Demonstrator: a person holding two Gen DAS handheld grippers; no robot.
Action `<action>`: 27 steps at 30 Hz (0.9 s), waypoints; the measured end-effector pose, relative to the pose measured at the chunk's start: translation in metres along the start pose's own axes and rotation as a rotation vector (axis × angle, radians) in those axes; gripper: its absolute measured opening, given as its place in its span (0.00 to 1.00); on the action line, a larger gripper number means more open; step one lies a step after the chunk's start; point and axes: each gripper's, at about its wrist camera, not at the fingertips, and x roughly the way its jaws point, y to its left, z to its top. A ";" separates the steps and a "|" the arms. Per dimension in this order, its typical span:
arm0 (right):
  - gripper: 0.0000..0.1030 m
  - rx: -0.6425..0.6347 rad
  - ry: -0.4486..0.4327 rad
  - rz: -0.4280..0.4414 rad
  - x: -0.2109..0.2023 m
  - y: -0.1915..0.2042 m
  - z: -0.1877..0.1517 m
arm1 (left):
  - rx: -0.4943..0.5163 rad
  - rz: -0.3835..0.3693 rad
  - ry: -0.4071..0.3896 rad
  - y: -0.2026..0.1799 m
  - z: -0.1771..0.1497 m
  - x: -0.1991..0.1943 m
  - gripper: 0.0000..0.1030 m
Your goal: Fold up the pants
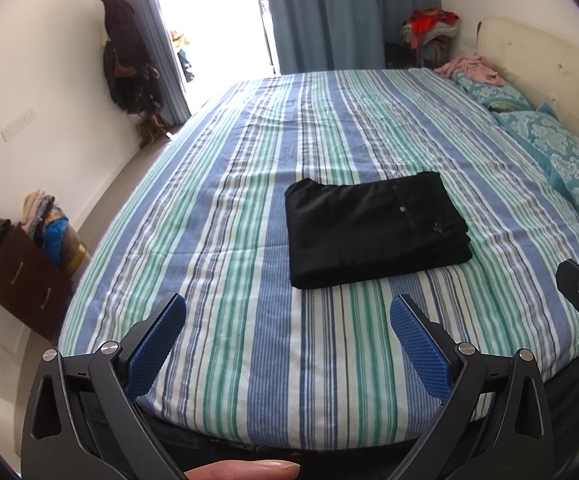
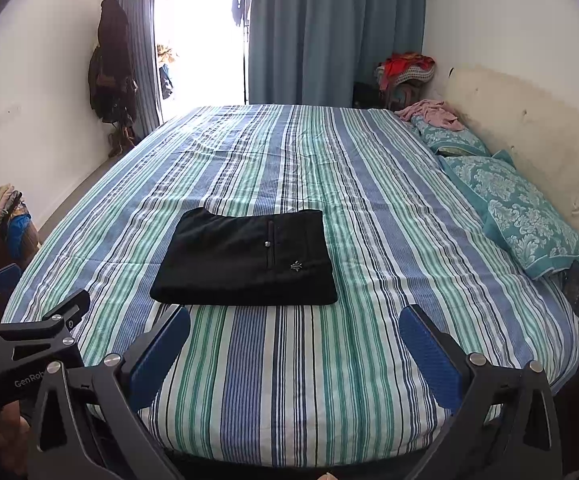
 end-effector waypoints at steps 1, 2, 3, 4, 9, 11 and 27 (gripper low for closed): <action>1.00 0.000 0.001 0.000 0.000 0.000 0.000 | -0.001 -0.001 0.000 0.000 0.000 0.000 0.99; 1.00 0.000 0.002 0.001 0.001 0.000 -0.001 | -0.001 -0.001 0.000 0.000 0.000 0.000 0.99; 1.00 0.000 0.003 0.002 0.001 0.000 -0.001 | 0.000 -0.002 0.001 0.000 0.000 0.001 0.99; 1.00 0.001 0.004 0.002 0.001 0.001 -0.001 | 0.000 -0.002 0.000 0.000 0.000 0.000 0.99; 1.00 -0.001 0.004 0.003 0.001 0.001 -0.002 | 0.001 -0.002 0.000 -0.001 -0.001 0.000 0.99; 1.00 -0.001 0.004 0.002 0.001 0.001 -0.002 | 0.002 0.001 0.001 -0.001 -0.001 0.001 0.99; 1.00 -0.003 0.010 0.004 0.004 0.004 -0.003 | 0.009 0.001 0.002 -0.002 -0.003 0.002 0.99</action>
